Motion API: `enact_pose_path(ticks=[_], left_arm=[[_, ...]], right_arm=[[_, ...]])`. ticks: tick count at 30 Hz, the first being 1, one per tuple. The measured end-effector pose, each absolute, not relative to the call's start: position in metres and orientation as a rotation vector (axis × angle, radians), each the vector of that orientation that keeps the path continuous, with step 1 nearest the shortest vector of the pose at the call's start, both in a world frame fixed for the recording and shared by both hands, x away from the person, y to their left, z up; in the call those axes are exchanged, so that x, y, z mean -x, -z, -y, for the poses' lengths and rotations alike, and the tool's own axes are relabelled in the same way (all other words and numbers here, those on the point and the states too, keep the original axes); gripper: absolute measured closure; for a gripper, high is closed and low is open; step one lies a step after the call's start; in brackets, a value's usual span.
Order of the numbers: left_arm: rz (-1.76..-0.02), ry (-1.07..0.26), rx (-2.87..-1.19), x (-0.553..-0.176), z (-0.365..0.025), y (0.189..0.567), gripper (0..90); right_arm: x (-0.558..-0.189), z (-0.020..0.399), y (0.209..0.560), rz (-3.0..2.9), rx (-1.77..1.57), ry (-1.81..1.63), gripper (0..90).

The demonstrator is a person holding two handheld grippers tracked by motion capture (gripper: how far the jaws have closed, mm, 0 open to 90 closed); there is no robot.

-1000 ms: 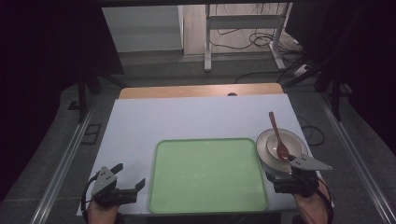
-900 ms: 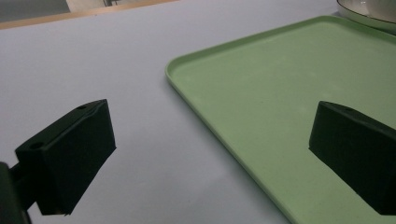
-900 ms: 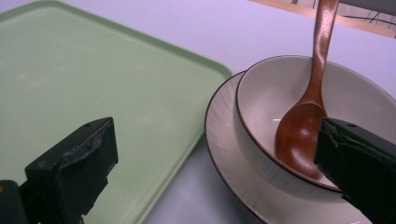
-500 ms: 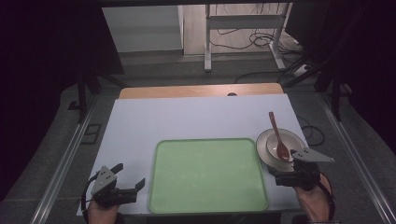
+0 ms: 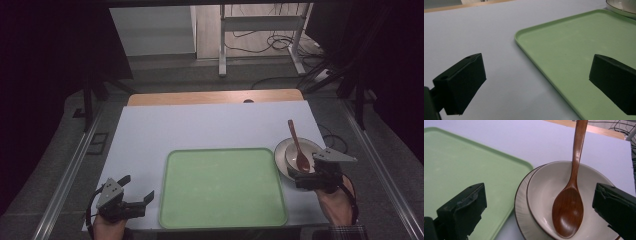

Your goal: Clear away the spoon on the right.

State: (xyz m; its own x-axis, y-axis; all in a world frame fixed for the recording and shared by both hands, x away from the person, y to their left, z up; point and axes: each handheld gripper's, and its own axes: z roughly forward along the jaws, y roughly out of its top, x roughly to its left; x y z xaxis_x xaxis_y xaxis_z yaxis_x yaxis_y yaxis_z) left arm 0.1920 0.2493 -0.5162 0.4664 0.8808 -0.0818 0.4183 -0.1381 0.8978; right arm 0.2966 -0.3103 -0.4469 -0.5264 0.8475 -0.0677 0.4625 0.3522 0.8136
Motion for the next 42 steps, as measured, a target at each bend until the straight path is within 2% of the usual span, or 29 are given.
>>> enact_pose_path(ticks=[33, 35, 42], left_arm=[[-1.113, -0.593, -1.760, -0.193, -0.248, 0.517, 0.9], [-1.112, -0.593, -1.762, -0.193, -0.248, 0.517, 0.9], [-1.111, -0.592, -1.763, -0.193, -0.248, 0.517, 1.0]], right_arm=[[-0.367, 0.303, 0.438, -2.136, -1.277, -0.928, 0.7], [-0.372, 0.302, 0.437, -2.150, -1.293, -0.914, 3.5], [-0.385, 0.298, 0.435, -2.150, -1.315, -0.861, 22.7]])
